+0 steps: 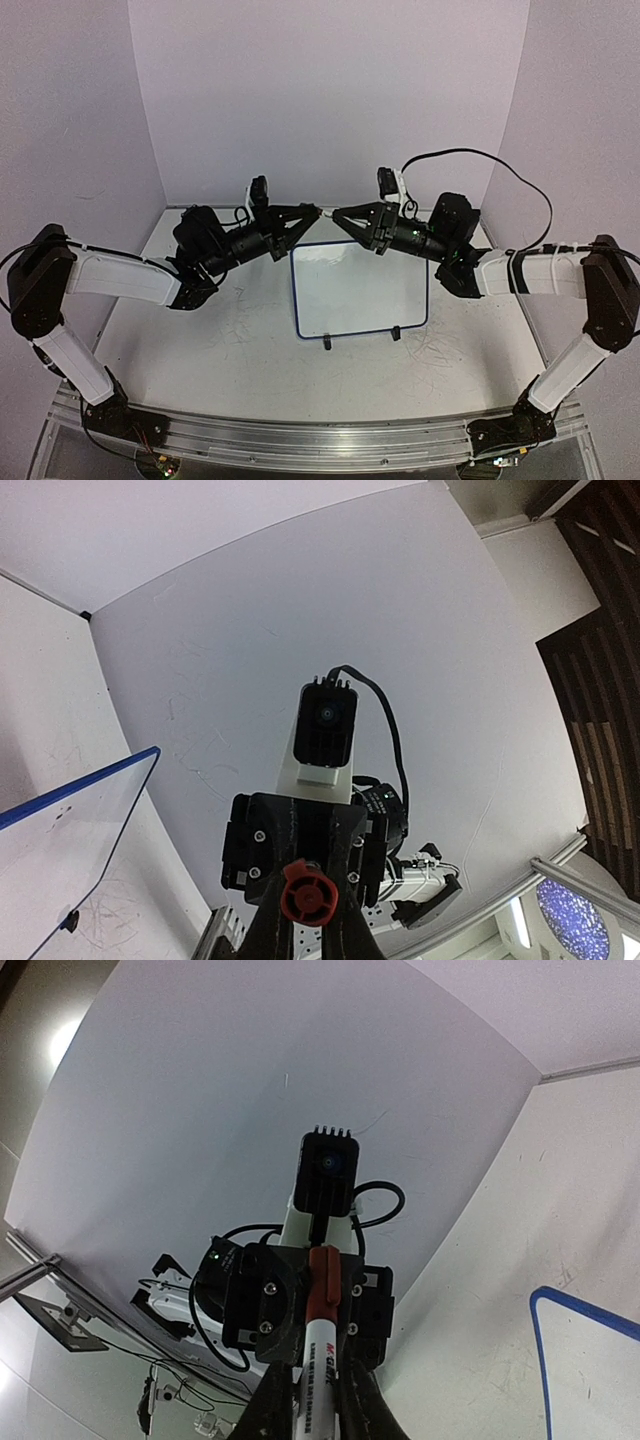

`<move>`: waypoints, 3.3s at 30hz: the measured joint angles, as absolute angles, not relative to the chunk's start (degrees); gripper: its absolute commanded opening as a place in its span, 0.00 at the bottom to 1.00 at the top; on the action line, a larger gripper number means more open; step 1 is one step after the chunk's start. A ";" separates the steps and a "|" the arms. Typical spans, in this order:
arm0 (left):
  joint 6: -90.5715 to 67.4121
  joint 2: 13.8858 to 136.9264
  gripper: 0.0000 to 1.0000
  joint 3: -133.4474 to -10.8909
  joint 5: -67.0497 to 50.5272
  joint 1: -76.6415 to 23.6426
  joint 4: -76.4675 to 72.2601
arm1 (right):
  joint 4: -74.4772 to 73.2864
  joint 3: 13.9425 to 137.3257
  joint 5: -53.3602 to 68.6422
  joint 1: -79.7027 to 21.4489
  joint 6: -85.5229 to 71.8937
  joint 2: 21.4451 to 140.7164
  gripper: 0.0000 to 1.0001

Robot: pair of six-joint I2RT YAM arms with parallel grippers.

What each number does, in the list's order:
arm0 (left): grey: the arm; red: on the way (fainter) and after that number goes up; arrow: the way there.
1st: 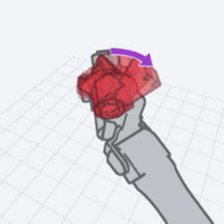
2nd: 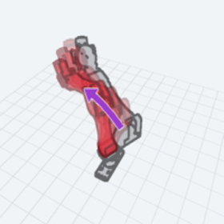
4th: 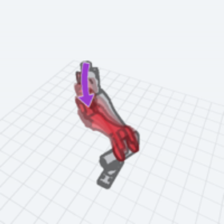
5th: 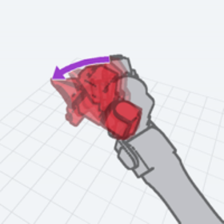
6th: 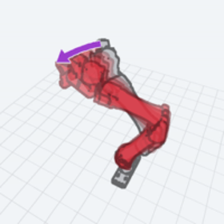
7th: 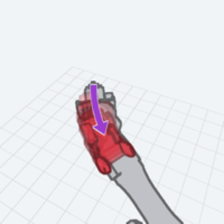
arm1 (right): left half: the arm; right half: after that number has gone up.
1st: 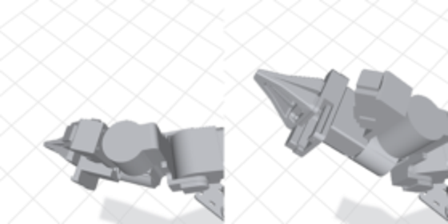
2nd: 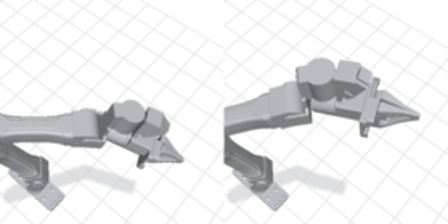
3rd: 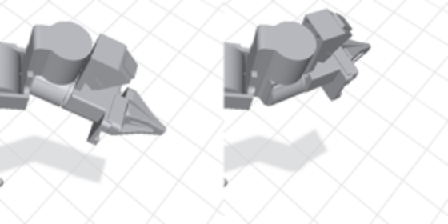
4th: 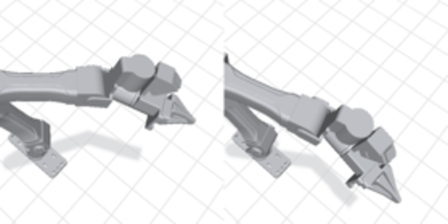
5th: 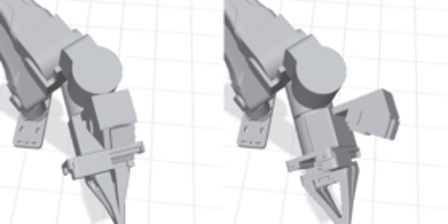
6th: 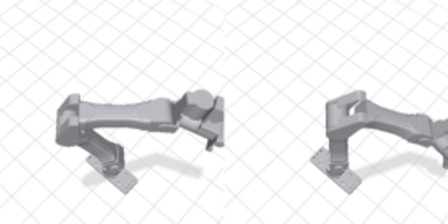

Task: Write a sentence on the whiteboard
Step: Open the pen cap from the whiteboard marker, then put down the pen cap at the corner of the board.

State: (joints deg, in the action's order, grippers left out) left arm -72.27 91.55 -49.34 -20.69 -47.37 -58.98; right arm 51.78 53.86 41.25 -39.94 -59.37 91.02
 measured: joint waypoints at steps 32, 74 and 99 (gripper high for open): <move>-63.83 66.32 0.00 -40.86 -31.05 -16.35 -33.28 | 22.76 43.69 29.63 -32.57 -37.55 58.70 0.00; -37.65 89.95 0.18 -26.38 23.84 -33.16 -16.09 | 3.69 49.41 11.44 -32.64 -14.26 50.26 0.00; -41.28 63.39 0.84 -32.75 22.68 -33.99 7.11 | 0.26 52.36 3.91 -32.67 -13.52 51.07 0.00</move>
State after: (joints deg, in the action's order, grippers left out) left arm -41.28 63.39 -32.75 22.68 -33.99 7.11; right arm 0.26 52.36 3.91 -32.67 -13.52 51.07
